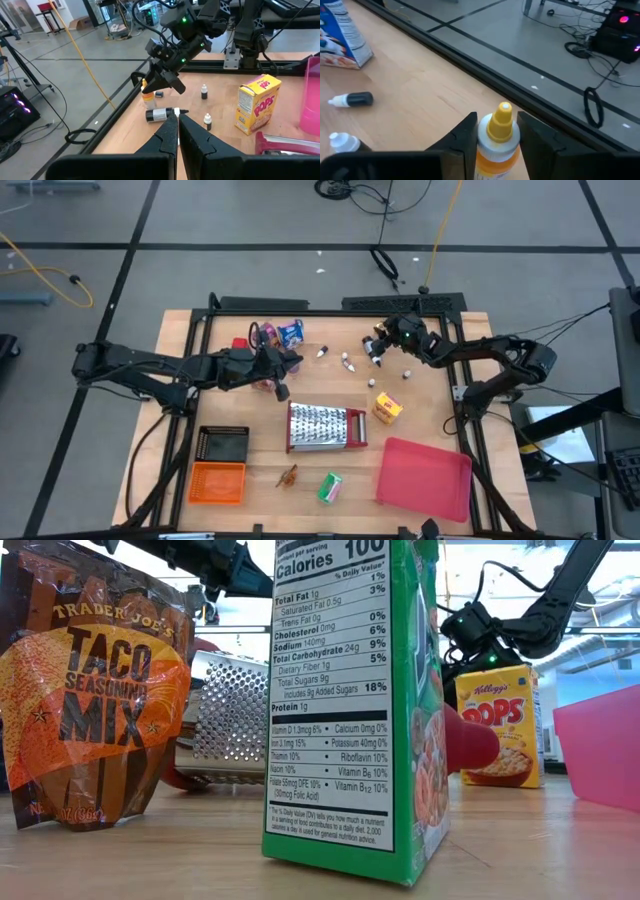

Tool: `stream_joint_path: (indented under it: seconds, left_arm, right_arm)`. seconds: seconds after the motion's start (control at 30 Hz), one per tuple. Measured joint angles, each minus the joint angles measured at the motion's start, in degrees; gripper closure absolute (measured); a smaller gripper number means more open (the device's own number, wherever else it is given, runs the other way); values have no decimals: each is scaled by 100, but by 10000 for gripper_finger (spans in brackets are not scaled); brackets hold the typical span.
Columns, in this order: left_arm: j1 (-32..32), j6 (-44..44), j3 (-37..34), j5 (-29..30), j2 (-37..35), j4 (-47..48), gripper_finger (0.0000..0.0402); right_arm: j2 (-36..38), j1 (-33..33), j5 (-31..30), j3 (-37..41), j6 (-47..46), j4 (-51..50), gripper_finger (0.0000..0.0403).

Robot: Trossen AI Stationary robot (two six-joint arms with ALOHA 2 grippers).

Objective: Pick & Place Kitchen Items
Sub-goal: Put the large yellow food coloring bottle into the black bin

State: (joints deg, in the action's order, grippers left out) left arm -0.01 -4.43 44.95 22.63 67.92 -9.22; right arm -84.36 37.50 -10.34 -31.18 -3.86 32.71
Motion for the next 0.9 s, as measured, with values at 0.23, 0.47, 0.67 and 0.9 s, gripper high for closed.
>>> stream_joint_path:
  seconds: [0.23, 0.47, 0.67, 0.9]
  left_arm:
    - [0, -2, 0, 0, 0, -1, 382]
    - [-2, -33, 0, -2, 0, -3, 382]
    - [0, 70, 0, -5, 0, 8, 382]
    - [-1, 160, 0, -209, 0, 7, 363]
  right_arm:
    - [118, -21, 16, 0, 13, 78, 295]
    - [1184, -541, 313, 0, -5, 55, 295]
    - [2155, -1565, 440, 0, -165, -188, 295]
    - [2509, -2869, 448, -64, -141, -36, 295]
